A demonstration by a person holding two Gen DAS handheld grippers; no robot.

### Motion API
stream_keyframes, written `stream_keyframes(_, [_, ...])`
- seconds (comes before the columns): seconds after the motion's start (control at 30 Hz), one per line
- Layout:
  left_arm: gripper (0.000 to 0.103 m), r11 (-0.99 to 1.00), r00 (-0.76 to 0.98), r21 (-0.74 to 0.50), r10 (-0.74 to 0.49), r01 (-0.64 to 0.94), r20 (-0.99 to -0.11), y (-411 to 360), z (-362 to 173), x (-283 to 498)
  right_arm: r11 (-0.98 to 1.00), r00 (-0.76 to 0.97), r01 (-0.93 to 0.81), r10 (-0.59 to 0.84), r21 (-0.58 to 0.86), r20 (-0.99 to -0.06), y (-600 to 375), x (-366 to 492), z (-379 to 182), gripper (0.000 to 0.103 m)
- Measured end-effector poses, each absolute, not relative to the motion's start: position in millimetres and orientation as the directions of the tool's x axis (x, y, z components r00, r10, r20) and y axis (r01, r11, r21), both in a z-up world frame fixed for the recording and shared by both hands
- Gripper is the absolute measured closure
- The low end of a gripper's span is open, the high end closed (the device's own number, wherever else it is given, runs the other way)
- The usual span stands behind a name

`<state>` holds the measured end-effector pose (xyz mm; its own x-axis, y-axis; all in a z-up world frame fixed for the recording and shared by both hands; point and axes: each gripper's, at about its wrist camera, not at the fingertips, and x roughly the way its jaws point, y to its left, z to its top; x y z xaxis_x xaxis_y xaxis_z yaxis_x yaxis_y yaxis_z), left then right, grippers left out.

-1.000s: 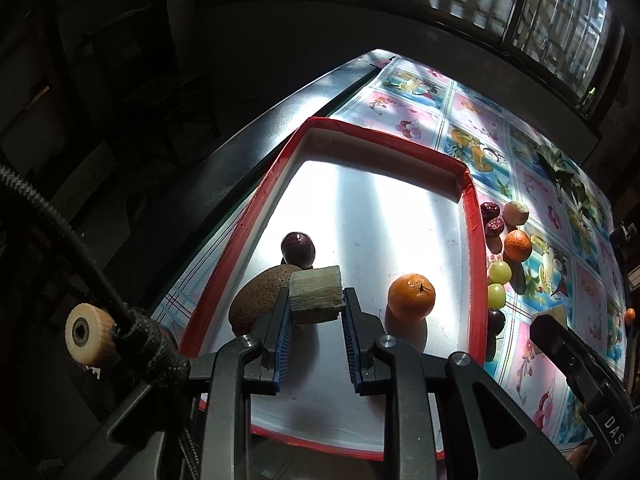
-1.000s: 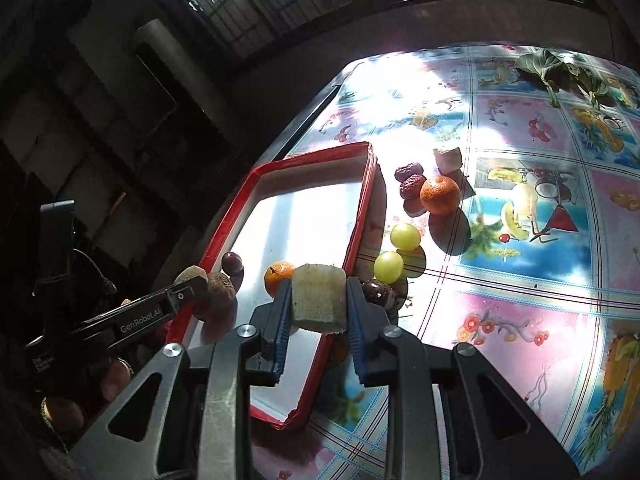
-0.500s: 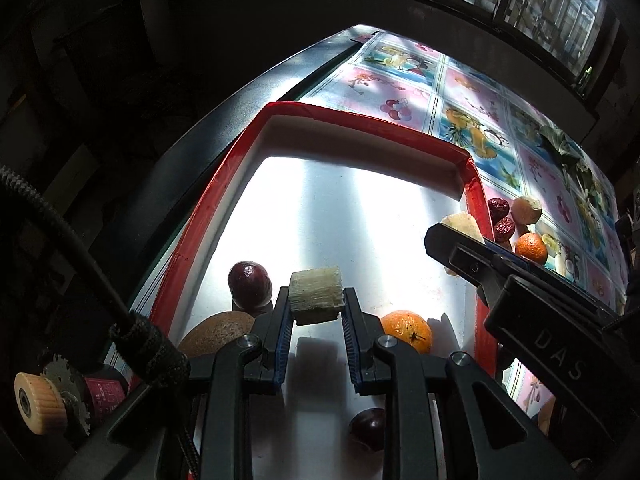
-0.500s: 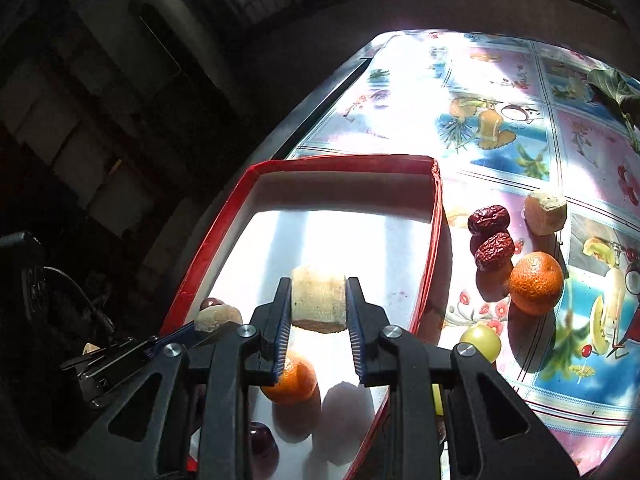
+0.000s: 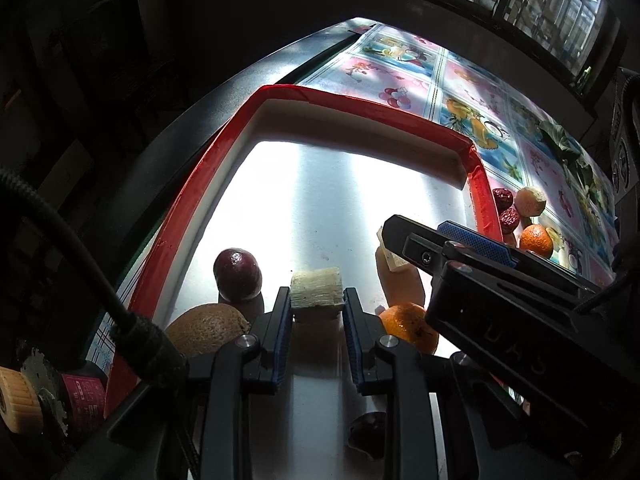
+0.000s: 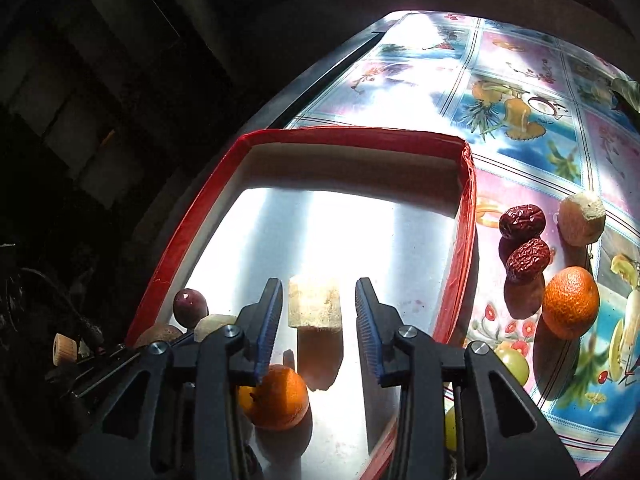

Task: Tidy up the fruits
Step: 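Open both grippers to drop the cubes into the tray, then lift both open grippers out of the tray toward the remaining items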

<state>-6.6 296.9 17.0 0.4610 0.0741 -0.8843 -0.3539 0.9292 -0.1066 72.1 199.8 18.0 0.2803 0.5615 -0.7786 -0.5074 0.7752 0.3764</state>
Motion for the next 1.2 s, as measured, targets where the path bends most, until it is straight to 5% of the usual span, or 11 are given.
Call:
stream_keyframes(0.57, [0.059, 0.943, 0.562, -0.15, 0.046, -0.298, -0.826, 259.7, 63.5, -47.0, 0.776, 0.403, -0.343, 0.631, 0.53, -0.663, 83.2, 22.8, 47.2, 0.051])
stream_keyframes(1.2, [0.058, 0.98, 0.548, -0.129, -0.026, -0.151, -0.836, 176.8, 65.3, -70.5, 0.805, 0.475, -0.141, 0.566, 0.576, -0.674, -35.8, -41.1, 14.8, 0.051])
